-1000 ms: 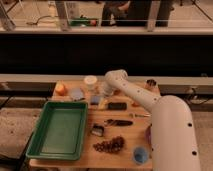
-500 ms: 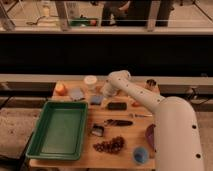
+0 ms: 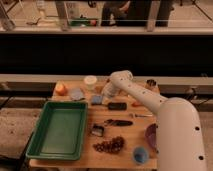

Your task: Wipe red bowl with sponge

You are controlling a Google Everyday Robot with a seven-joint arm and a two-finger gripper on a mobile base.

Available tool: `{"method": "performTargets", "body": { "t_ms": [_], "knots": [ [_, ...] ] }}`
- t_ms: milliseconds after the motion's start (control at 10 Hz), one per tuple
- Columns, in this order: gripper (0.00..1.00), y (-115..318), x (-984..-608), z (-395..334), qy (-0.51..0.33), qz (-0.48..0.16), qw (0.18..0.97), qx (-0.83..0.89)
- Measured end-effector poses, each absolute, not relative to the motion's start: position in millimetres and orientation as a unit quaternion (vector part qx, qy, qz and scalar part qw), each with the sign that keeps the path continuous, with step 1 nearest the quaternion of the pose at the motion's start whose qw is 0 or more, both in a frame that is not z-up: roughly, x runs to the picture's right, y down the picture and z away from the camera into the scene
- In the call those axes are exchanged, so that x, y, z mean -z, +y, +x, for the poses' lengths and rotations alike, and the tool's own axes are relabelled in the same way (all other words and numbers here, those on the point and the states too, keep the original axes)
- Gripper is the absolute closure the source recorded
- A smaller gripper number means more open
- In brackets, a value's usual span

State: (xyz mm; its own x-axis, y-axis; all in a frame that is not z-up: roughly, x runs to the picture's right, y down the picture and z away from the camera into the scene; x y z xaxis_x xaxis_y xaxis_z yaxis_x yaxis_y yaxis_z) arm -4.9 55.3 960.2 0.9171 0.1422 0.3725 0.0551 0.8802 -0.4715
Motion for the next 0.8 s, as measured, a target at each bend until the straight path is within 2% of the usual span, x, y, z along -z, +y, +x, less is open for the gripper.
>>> {"method": "performTargets", "body": {
  "t_ms": [500, 800],
  "knots": [
    [0.67, 23.0, -918.9, -1.3, -0.202, -0.2, 0.959, -0.007],
    [0.59, -12.0, -891.9, 13.2, -0.191, -0.16, 0.968, 0.002]
  ]
}}
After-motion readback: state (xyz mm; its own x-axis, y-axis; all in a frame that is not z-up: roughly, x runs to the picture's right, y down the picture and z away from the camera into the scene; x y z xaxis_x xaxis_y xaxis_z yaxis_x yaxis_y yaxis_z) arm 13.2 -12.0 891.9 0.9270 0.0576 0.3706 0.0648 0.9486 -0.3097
